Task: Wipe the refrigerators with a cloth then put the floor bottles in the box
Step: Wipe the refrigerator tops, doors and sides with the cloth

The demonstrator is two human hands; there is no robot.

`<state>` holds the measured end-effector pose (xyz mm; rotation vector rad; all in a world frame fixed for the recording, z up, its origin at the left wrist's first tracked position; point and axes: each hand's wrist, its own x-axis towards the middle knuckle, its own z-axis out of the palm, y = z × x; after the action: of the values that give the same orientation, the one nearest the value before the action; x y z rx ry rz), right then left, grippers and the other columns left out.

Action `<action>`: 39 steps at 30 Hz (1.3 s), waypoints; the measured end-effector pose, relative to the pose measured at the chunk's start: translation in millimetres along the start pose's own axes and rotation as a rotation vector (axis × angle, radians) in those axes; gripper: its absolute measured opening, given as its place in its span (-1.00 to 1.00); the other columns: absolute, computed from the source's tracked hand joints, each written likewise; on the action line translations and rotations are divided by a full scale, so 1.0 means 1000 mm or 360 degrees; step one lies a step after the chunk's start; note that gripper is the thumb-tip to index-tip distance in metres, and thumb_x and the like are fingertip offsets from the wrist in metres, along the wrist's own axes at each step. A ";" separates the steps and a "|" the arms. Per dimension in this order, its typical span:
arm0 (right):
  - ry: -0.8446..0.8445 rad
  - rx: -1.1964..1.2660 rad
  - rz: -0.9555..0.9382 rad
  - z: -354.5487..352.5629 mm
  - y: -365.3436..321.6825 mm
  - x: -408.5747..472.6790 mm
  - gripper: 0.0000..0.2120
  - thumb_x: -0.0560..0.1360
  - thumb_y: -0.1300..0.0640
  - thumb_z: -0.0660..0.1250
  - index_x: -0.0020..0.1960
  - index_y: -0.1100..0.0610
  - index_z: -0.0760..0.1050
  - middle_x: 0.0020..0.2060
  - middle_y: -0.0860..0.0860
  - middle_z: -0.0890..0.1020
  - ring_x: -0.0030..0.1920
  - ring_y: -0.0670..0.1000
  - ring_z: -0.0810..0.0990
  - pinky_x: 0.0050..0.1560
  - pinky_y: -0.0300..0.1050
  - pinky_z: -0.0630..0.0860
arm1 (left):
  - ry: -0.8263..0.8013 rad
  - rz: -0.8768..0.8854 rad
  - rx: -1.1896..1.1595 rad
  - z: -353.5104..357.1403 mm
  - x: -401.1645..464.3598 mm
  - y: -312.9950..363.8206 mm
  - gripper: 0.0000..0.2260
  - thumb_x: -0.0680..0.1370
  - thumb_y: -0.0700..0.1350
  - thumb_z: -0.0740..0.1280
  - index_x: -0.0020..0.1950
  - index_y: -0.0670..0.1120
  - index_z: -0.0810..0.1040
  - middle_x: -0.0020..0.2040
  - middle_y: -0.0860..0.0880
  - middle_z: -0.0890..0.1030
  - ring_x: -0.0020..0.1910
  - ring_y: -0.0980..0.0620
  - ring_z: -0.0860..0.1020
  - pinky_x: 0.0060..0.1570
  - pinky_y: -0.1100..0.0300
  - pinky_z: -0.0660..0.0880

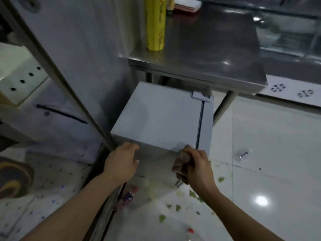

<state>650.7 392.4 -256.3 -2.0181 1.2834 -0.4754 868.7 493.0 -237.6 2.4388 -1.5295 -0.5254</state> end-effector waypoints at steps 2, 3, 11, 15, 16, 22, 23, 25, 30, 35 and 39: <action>0.0176 0.0034 0.0152 0.019 -0.004 -0.013 -0.60 0.51 0.36 0.23 0.30 0.09 0.43 0.23 0.07 0.36 0.06 0.07 0.48 0.05 -0.12 0.53 | 0.0016 0.0161 0.0125 -0.001 0.012 -0.017 -0.67 0.49 -0.11 0.32 0.24 -0.07 0.44 0.23 -0.05 0.46 0.19 -0.07 0.45 0.15 0.02 0.40; 0.0260 0.0059 0.0214 0.028 -0.006 -0.018 -0.59 0.50 0.38 0.25 0.31 0.11 0.43 0.25 0.08 0.33 0.08 0.09 0.48 0.04 -0.10 0.53 | 0.0041 0.0243 0.0217 -0.001 0.016 -0.024 -0.65 0.47 -0.10 0.34 0.24 -0.06 0.45 0.24 -0.04 0.46 0.21 -0.06 0.44 0.17 0.02 0.37; 0.0655 0.0131 0.0503 0.065 -0.004 -0.037 -0.64 0.50 0.27 0.24 0.27 0.08 0.45 0.21 0.12 0.38 0.11 0.12 0.43 -0.01 -0.26 0.31 | 0.0167 0.0574 0.0416 0.016 0.036 -0.050 -0.48 0.33 -0.16 0.48 0.28 -0.13 0.47 0.32 -0.14 0.45 0.29 -0.15 0.43 0.23 -0.21 0.27; 0.0853 0.0091 0.0385 0.070 0.009 -0.031 -0.61 0.47 0.34 0.29 0.27 0.12 0.45 0.21 0.09 0.36 0.12 0.05 0.43 0.03 -0.21 0.40 | 0.0214 0.0615 0.0501 0.034 0.052 -0.054 -0.44 0.26 -0.21 0.51 0.23 -0.17 0.49 0.29 -0.20 0.47 0.24 -0.22 0.45 0.16 -0.30 0.27; 0.0897 0.0080 0.0315 0.073 0.015 -0.029 -0.59 0.46 0.38 0.31 0.28 0.14 0.45 0.22 0.08 0.34 0.13 0.01 0.42 0.05 -0.23 0.45 | 0.0251 0.0620 0.0508 0.041 0.056 -0.057 -0.46 0.25 -0.23 0.51 0.22 -0.17 0.49 0.28 -0.20 0.47 0.23 -0.22 0.46 0.17 -0.31 0.26; 0.1137 -0.0100 -0.0028 0.085 0.051 -0.006 -0.52 0.34 0.49 0.41 0.22 0.22 0.49 0.23 0.19 0.36 0.19 -0.10 0.33 0.16 -0.34 0.43 | 0.0626 0.0647 0.0394 0.070 0.068 -0.069 -0.50 0.25 -0.28 0.46 0.16 -0.10 0.47 0.19 -0.12 0.51 0.16 -0.19 0.46 0.20 -0.23 0.25; 0.1171 -0.0130 -0.0084 0.088 0.056 -0.001 -0.53 0.34 0.49 0.42 0.21 0.24 0.50 0.22 0.23 0.37 0.20 -0.03 0.36 0.15 -0.20 0.49 | 0.0702 0.0650 0.0358 0.074 0.071 -0.072 -0.53 0.26 -0.28 0.45 0.15 -0.10 0.47 0.18 -0.13 0.51 0.13 -0.20 0.45 0.19 -0.20 0.26; 0.1252 -0.0188 -0.0218 0.097 0.065 0.005 -0.52 0.35 0.49 0.42 0.22 0.21 0.49 0.18 0.30 0.39 0.20 0.17 0.42 0.12 0.08 0.54 | 0.0850 0.0682 0.0246 0.083 0.077 -0.075 -0.63 0.31 -0.27 0.40 0.10 -0.12 0.48 0.13 -0.15 0.51 0.06 -0.23 0.44 0.16 -0.15 0.27; 0.1507 -0.0389 -0.0574 0.110 0.090 0.013 -0.52 0.35 0.52 0.37 0.22 0.21 0.50 0.16 0.12 0.28 0.21 0.15 0.34 0.26 -0.14 0.41 | 0.1140 0.0771 -0.0023 0.103 0.092 -0.080 -0.77 0.37 -0.22 0.30 0.01 -0.21 0.51 0.07 -0.22 0.52 0.01 -0.27 0.41 0.07 -0.10 0.31; 0.1795 -0.0581 -0.0924 0.124 0.111 0.027 -0.66 0.52 0.33 0.35 0.25 0.12 0.43 0.14 0.11 0.30 0.19 0.15 0.36 0.19 -0.14 0.42 | 0.1390 0.1018 -0.0069 0.116 0.109 -0.094 -0.78 0.45 -0.15 0.27 0.06 -0.18 0.50 0.05 -0.20 0.55 0.01 -0.33 0.47 0.07 -0.04 0.26; 0.2057 -0.0698 -0.1063 0.133 0.124 0.042 -0.62 0.51 0.32 0.33 0.28 0.13 0.36 0.14 0.10 0.38 0.12 0.14 0.43 0.07 -0.12 0.46 | 0.1595 0.1134 -0.0164 0.126 0.116 -0.095 -0.80 0.48 -0.16 0.24 0.05 -0.20 0.51 0.01 -0.23 0.53 0.01 -0.32 0.44 0.03 -0.03 0.25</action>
<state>673.3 368.0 -439.9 -2.5386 1.3599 -2.2366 941.3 430.6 -408.4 1.4484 -1.5996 0.6344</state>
